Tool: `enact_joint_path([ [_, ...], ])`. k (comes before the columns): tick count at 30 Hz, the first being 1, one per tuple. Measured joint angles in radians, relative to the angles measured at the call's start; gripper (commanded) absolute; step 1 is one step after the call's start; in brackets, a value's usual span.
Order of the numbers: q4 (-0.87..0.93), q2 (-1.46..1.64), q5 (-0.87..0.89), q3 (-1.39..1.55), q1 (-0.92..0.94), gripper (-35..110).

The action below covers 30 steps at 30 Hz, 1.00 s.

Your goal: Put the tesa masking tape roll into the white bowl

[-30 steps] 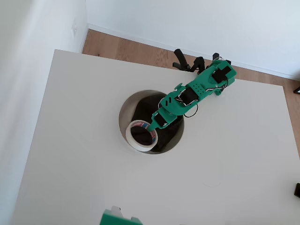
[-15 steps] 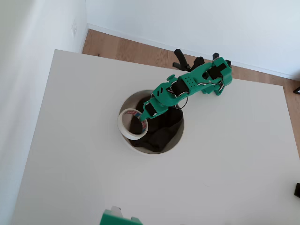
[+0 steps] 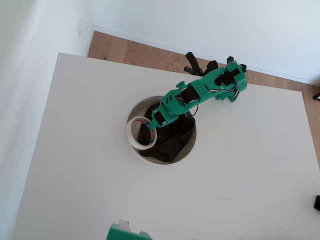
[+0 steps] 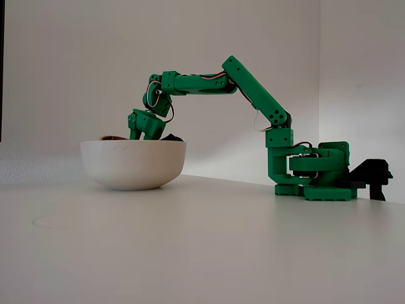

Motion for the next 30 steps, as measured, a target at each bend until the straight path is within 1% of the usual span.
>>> enact_joint_path([
  [17,0.167,-0.002,0.014,0.0,0.008,-8],
  [30,0.279,-0.002,0.021,0.0,-0.032,-8],
])
